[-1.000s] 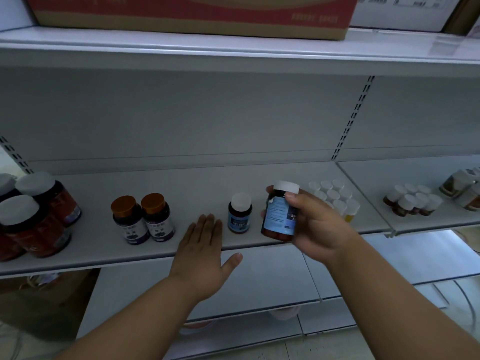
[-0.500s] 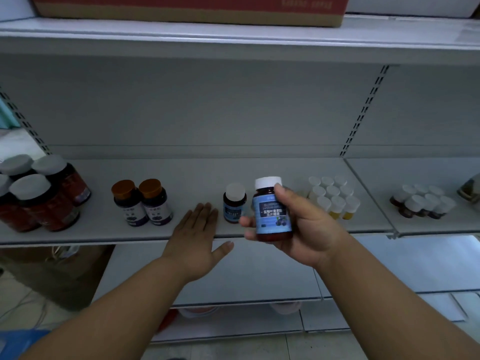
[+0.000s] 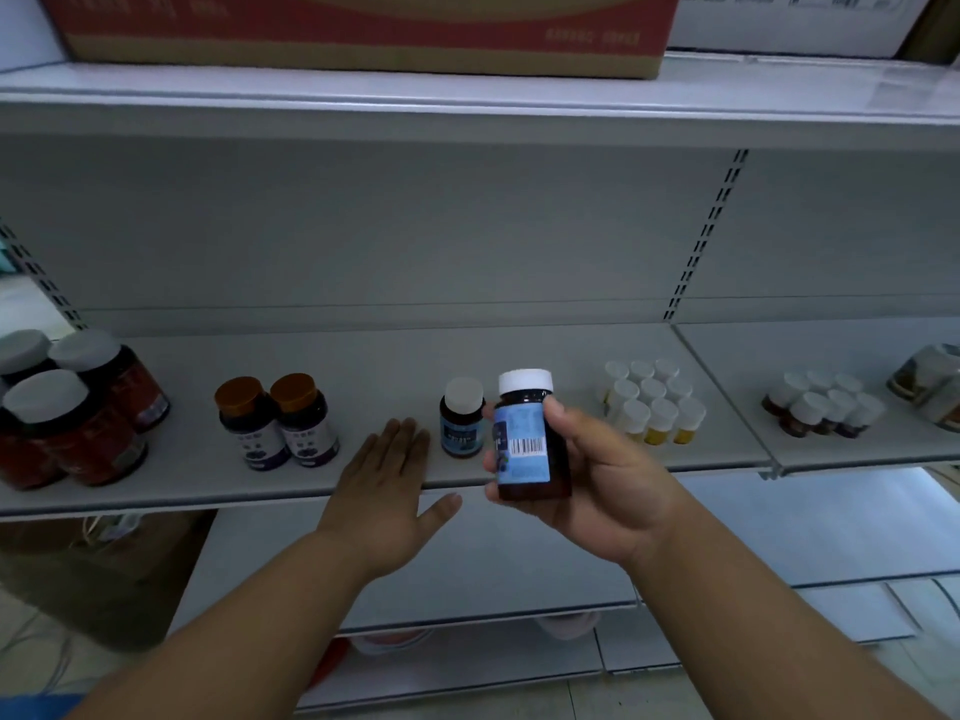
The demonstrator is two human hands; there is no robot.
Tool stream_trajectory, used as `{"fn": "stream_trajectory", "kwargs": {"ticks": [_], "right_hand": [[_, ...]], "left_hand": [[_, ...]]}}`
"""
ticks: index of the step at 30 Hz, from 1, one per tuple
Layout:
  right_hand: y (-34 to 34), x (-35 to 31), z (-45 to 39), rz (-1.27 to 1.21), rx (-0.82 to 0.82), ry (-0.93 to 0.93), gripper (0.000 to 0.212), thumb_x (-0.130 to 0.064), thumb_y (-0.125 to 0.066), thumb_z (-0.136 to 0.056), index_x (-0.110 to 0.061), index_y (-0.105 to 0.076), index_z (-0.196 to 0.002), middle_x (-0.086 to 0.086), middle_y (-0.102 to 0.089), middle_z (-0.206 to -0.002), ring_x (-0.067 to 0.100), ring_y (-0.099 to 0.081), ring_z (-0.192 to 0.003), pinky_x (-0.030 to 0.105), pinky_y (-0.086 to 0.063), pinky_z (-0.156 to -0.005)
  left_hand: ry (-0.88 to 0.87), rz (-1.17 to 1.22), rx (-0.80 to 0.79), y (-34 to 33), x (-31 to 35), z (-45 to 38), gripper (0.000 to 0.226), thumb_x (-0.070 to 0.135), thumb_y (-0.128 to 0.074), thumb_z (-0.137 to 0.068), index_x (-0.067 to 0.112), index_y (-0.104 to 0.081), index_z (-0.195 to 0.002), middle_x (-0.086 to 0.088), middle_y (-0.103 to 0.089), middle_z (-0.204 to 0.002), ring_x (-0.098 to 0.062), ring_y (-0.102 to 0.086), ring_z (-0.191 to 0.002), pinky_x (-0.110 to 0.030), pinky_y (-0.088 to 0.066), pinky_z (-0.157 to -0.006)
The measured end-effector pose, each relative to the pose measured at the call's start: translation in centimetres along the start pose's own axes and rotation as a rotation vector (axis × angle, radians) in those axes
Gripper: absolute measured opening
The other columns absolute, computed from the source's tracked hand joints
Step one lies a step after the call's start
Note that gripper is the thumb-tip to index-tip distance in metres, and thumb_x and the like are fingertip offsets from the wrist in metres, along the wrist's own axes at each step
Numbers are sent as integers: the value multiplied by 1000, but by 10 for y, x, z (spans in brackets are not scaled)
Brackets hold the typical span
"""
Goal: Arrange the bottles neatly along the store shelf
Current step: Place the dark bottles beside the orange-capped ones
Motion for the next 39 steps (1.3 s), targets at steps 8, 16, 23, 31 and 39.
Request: {"fn": "stream_trajectory", "kwargs": {"ticks": [8, 16, 23, 31, 39], "right_hand": [[-5, 4, -2, 153, 0, -5, 45, -21, -62, -83, -5, -54, -124, 24, -63, -111, 36, -63, -95, 45, -54, -76], [2, 6, -11, 526, 126, 124, 53, -20, -76, -78, -18, -53, -126, 14, -65, -116, 31, -68, -100, 41, -56, -83], [7, 8, -17, 262, 41, 57, 52, -9, -55, -74, -13, -54, -125, 15, -65, -112, 35, -63, -101, 45, -55, -83], [2, 4, -14, 839, 251, 269, 52, -11, -78, -78, -24, -47, -118, 0, -62, -114, 11, -66, -100, 28, -57, -81], [-2, 12, -9, 1152, 274, 369, 62, -27, -84, -71, -35, -41, -115, -20, -57, -110, -12, -54, -100, 4, -43, -80]], "left_hand": [[-4, -7, 7, 1, 0, 0, 123, 83, 34, -57, 15, 8, -156, -6, 13, -164, -20, 14, -151, -32, 14, -118], [-16, -9, -2, -1, -1, -1, 120, 84, 30, -62, 15, 7, -157, -7, 14, -164, -20, 15, -151, -33, 15, -118], [-15, 34, 7, -1, -1, -1, 124, 85, 32, -58, 14, 6, -156, -7, 13, -164, -21, 14, -151, -32, 15, -117], [-15, 23, 9, -5, -3, -2, 119, 84, 29, -62, 15, 7, -156, -7, 13, -164, -21, 14, -151, -35, 11, -120], [-14, 42, -18, -1, -3, -2, 113, 86, 11, -69, 14, 7, -157, -7, 12, -165, -21, 14, -151, -33, 14, -118]]}}
Point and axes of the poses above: each hand's wrist, its own z-axis away from the middle knuckle, its own y-axis out of the back of the hand, x = y × z, the point moved 1 cm from there along -z, towards the middle knuckle
